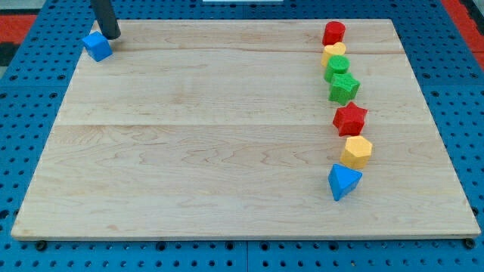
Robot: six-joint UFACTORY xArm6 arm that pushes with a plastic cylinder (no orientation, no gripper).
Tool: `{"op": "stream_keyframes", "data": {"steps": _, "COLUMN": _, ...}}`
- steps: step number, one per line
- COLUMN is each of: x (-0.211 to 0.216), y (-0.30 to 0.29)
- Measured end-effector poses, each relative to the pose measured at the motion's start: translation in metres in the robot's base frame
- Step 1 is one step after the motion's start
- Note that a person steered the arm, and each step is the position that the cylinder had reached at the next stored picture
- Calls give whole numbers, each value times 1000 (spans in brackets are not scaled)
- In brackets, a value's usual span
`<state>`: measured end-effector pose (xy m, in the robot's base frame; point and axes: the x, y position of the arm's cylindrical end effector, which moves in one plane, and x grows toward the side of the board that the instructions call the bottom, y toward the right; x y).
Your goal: Push the blue cube slightly downwards
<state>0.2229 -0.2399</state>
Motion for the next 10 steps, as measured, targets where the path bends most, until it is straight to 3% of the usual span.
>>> {"op": "stream_keyframes", "data": {"steps": 1, "x": -31, "y": -11}}
{"op": "stream_keyframes", "data": {"steps": 2, "x": -32, "y": -30}}
{"op": "stream_keyframes", "data": {"steps": 6, "x": 27, "y": -42}}
{"op": "stream_keyframes", "data": {"steps": 10, "x": 32, "y": -42}}
